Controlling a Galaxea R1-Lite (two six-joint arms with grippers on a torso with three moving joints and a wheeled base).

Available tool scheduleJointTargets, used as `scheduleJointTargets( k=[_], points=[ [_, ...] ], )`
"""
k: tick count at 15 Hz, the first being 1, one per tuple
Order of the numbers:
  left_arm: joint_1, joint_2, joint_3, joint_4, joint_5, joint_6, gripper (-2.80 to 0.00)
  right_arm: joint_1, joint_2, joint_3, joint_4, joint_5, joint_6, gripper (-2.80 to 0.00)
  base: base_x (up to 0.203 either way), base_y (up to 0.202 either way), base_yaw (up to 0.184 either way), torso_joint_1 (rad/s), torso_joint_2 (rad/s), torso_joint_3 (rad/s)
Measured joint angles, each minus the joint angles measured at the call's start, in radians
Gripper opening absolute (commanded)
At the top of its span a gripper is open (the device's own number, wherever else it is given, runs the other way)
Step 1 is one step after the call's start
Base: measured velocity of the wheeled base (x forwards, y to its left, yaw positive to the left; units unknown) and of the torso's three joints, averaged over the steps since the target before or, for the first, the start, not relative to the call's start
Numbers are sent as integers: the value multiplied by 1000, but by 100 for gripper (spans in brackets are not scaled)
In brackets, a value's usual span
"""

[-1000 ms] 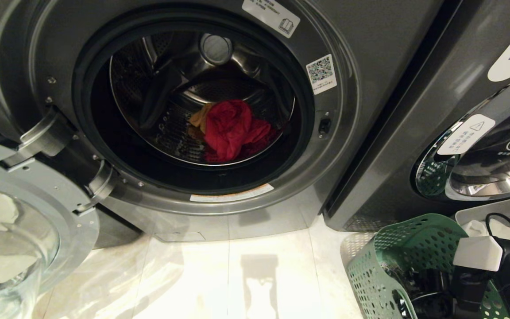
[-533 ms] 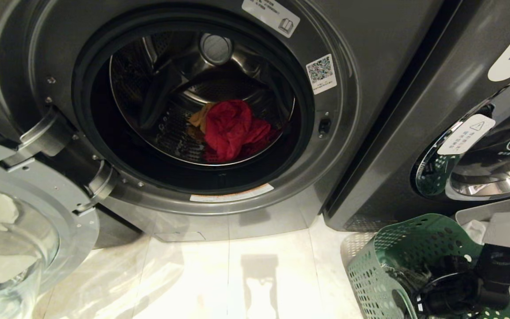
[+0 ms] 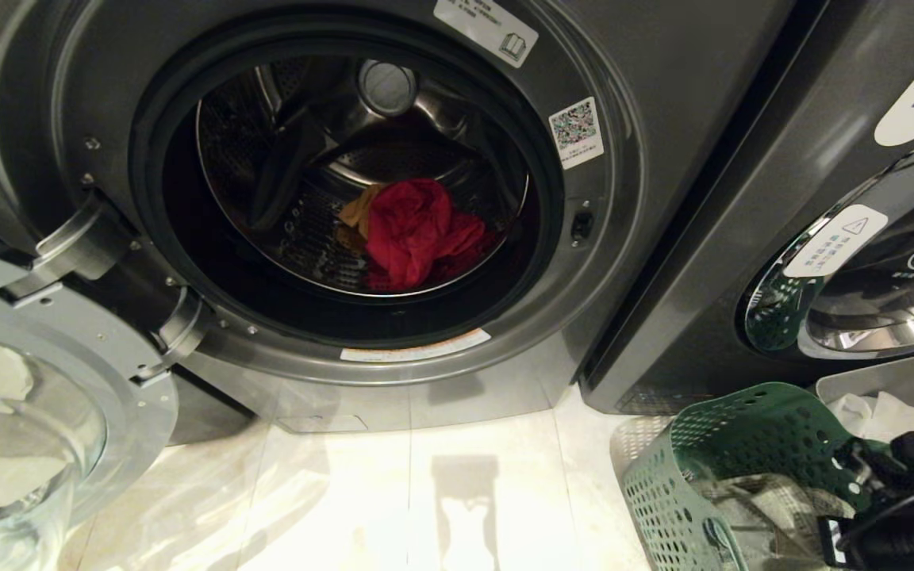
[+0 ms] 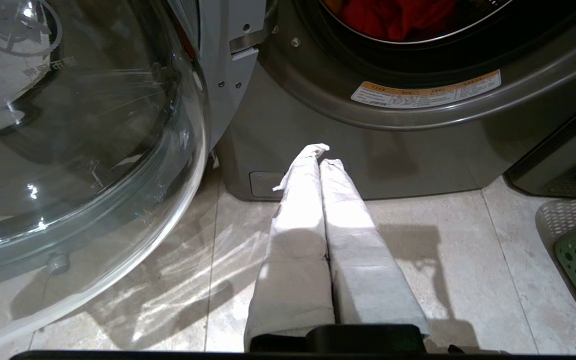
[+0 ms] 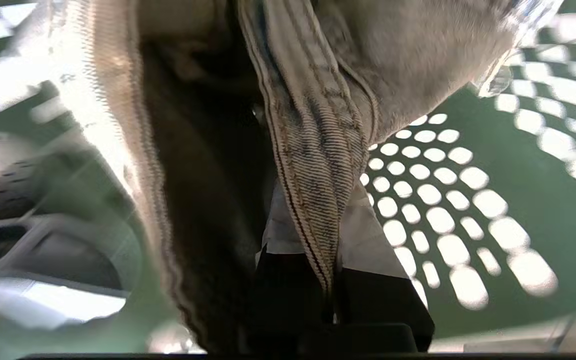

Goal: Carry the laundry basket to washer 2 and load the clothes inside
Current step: Place the clothes into the washing machine

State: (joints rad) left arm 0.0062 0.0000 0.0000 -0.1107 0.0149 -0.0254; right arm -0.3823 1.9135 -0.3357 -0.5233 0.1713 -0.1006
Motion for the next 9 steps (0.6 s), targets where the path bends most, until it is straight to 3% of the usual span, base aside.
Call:
scheduleJointTargets(
  k=[5,7,9],
  points=[
    [0,0,0,0,0,0,-280,-2,-668,186,53,-79,-75,-280,0,0,0,0,0,0],
    [0,0,0,0,0,0,-280,-4,-941,155,176,-109,-126,-280,0,0,0,0,0,0],
    [0,0,0,0,0,0,-280,-9,-1180,-4,407,-129,-161,-280,0,0,0,0,0,0]
  ],
)
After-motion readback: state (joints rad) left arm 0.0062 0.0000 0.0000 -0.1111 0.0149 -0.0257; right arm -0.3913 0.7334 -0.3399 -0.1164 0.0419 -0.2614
